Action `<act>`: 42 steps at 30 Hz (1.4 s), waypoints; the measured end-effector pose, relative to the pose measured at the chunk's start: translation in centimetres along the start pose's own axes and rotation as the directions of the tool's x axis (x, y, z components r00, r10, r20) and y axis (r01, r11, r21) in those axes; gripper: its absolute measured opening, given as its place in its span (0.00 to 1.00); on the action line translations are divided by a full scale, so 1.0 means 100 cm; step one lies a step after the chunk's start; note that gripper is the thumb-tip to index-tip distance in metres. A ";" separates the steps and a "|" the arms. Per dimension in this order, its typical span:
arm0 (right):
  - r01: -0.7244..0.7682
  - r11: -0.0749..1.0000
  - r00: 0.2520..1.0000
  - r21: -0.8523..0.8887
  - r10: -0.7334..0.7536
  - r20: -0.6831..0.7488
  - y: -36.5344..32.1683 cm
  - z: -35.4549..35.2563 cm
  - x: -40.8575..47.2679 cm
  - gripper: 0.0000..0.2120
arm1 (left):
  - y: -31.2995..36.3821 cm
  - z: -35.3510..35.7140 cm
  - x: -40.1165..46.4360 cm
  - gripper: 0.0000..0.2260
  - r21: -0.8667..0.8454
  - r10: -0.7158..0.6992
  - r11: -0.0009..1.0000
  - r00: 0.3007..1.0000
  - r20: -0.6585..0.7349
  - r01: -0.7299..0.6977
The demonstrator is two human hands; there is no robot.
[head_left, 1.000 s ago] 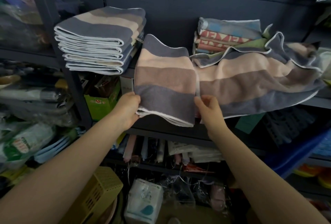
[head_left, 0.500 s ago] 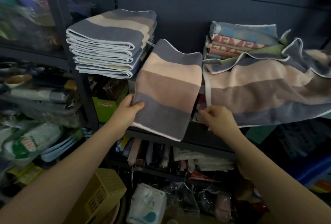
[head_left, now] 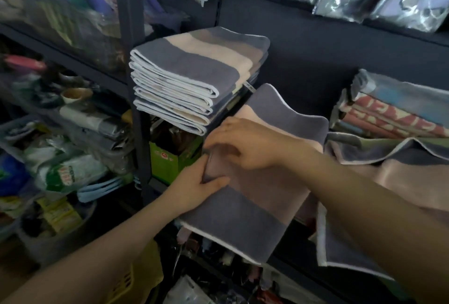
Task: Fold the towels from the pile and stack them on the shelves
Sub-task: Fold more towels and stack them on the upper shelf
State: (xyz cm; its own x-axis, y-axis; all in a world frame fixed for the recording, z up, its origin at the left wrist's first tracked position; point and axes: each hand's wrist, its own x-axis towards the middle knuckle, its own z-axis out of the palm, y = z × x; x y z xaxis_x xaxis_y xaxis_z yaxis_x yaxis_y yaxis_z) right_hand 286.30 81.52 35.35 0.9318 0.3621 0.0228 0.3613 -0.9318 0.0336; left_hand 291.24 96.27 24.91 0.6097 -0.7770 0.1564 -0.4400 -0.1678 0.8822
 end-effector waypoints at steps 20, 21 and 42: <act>-0.286 0.940 0.884 0.185 0.184 0.430 0.145 -0.063 -0.007 0.08 | 0.107 -0.042 0.047 0.20 0.653 0.306 0.734 0.949 -0.073 -0.187; -0.310 0.929 0.886 0.200 0.206 0.415 0.153 -0.064 -0.009 0.09 | 0.113 -0.044 0.051 0.18 0.636 0.299 0.748 0.952 -0.068 -0.189; -0.492 0.857 0.766 -0.151 0.344 -0.543 0.185 -0.146 0.123 0.11 | 0.185 -0.169 0.151 0.15 0.137 -0.124 0.972 0.911 -0.393 0.191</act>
State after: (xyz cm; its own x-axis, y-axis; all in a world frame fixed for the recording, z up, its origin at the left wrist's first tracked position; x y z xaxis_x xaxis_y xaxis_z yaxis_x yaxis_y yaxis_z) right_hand 303.94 69.02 50.79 0.8203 -0.0310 0.5711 -0.1542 -0.9736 0.1685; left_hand 303.43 91.69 51.14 0.8692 -0.4487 0.2076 -0.4011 -0.3945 0.8267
